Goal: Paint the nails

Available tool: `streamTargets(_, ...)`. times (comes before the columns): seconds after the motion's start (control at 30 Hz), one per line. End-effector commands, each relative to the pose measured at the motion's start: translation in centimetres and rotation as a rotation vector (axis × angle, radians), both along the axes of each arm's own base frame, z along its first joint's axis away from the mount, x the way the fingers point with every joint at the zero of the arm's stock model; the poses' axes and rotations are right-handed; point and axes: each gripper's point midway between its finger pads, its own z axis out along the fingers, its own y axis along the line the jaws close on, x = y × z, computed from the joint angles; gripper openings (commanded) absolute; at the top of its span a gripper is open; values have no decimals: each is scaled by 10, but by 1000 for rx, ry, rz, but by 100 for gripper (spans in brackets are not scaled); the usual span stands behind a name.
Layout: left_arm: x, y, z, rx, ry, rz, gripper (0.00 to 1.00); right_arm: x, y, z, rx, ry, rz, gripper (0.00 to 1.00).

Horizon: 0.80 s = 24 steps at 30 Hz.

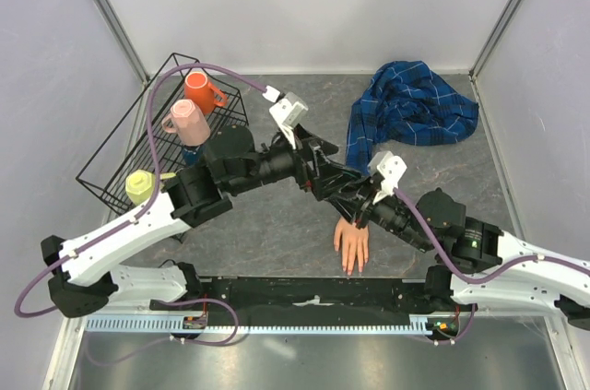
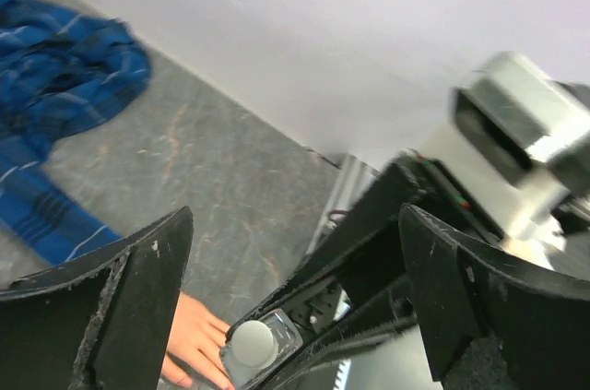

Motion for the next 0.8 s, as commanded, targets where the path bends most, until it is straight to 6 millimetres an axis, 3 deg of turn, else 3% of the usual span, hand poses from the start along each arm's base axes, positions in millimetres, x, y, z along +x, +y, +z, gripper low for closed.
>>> streamTargets(0.0,-38,26,44,-131,-87,-249,92,-37,5,14,69,6,221,0)
streamTargets(0.03,-51,33,43,-139,-92,-328,89,-41,4,17,88,16,238,0)
streamTargets(0.07,-47,40,50,-167,-118,-329,88,-47,4,19,97,16,270,0)
streamTargets(0.17,-63,48,45,-179,-150,-438,88,-63,-3,34,157,15,339,0)
streamTargets(0.33,-82,51,35,-238,-139,-557,86,-79,-12,60,249,-5,408,0)
streamTargets(0.37,-87,53,45,-288,-157,-588,85,-81,-12,63,258,-4,421,0)
streamTargets(0.5,-103,55,44,-333,-164,-704,77,-87,-9,70,275,-2,453,0)
streamTargets(0.77,-101,49,42,-333,-157,-725,63,-89,-1,80,298,-15,485,0)
